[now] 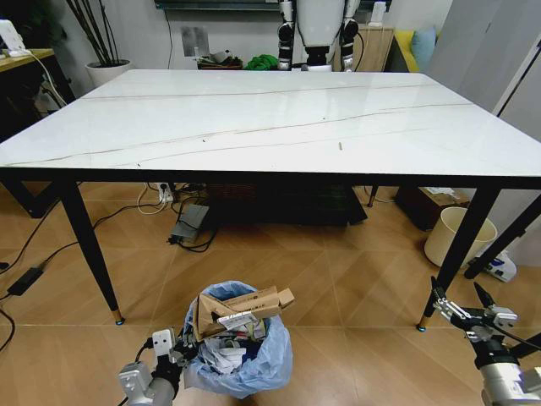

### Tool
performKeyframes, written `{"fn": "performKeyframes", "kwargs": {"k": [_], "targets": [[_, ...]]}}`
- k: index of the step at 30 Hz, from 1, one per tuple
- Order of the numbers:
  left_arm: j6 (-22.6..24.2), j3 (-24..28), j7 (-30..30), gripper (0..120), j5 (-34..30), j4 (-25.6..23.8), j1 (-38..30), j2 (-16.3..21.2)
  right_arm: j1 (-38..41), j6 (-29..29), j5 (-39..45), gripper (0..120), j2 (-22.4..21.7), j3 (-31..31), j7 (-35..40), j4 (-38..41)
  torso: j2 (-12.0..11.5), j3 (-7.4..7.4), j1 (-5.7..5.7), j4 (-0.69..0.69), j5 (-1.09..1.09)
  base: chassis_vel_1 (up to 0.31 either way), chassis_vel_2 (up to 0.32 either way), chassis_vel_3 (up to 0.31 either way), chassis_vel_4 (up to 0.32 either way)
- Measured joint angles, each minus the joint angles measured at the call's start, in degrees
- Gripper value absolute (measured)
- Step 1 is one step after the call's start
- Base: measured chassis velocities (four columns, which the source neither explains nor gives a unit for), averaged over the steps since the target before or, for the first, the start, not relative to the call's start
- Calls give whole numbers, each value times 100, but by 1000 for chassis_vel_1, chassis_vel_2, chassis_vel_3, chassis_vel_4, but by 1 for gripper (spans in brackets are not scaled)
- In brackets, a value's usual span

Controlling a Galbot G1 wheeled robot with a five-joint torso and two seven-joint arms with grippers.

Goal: Pick up the trash bin and place the trash from the table into it.

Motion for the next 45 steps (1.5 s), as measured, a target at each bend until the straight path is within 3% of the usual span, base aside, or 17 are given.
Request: {"fn": "performKeyframes", "kwargs": {"k": [45], "targets": [[11, 29, -105, 0, -58, 166, -135, 5, 0, 0, 0, 100, 0, 0, 0, 0, -1007, -823, -184, 0, 0, 0, 0, 0, 0]]}}
